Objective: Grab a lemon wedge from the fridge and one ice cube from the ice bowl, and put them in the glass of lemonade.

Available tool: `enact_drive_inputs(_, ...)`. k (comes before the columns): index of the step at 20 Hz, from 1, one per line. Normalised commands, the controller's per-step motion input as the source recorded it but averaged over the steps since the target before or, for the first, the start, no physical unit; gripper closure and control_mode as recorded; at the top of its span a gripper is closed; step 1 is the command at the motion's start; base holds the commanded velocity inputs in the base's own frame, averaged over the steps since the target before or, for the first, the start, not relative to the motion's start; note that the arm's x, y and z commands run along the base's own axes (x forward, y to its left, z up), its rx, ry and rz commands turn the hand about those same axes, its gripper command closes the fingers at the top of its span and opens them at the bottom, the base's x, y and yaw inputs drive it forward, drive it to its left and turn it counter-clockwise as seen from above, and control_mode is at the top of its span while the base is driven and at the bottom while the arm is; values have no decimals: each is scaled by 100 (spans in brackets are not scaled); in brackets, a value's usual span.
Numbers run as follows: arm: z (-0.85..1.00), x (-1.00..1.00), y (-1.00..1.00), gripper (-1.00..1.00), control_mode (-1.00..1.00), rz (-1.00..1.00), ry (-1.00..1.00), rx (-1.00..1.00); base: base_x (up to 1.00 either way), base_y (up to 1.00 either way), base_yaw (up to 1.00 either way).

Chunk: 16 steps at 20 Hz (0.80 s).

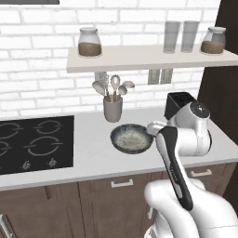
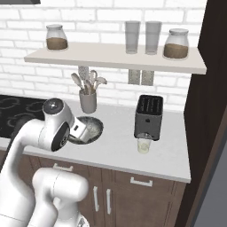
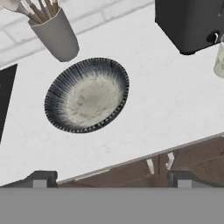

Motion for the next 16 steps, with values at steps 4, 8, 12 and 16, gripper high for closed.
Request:
enact_drive_inputs(4, 0, 0, 0, -100, 100, 0, 0, 0, -77, 0, 0)
enact_drive_inputs(8, 0, 0, 0, -100, 100, 0, 0, 0, -90, 0, -2)
enact_drive_inputs(12, 0, 0, 0, -100, 100, 0, 0, 0, -41, -51, -49)
enact_drive_inputs(16, 0, 0, 0, -100, 100, 0, 0, 0, -14, -62, -67)
